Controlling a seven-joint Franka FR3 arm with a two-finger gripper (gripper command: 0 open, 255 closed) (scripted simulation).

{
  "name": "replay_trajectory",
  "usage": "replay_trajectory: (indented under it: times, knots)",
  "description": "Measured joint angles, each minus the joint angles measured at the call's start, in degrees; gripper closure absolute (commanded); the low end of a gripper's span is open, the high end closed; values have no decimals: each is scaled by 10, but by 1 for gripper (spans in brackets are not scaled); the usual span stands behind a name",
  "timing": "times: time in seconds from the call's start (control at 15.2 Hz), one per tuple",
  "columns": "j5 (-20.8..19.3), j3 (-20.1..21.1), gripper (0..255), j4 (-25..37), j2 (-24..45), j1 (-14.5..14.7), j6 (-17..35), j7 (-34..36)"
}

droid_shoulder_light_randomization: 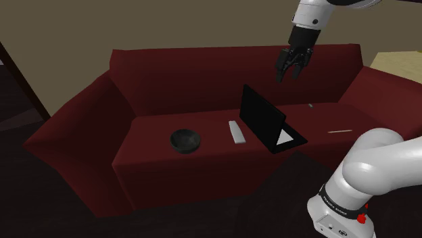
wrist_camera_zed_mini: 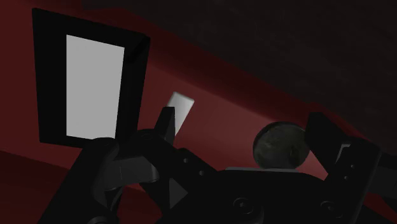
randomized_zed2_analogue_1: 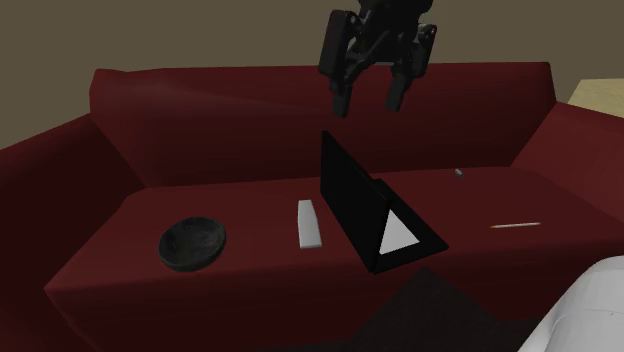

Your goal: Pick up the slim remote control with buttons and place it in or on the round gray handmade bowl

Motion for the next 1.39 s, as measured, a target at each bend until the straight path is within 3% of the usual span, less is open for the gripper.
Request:
replay_trajectory:
  times: [0.2, 0.66, 1.39]
  knots:
    - [0, 3, 0, -14, 11, -3, 24, 5]
    - [-3, 13, 0, -67, 89, -17, 149, 33]
    - [-15, 21, 0, -80, 283, -42, 348, 81]
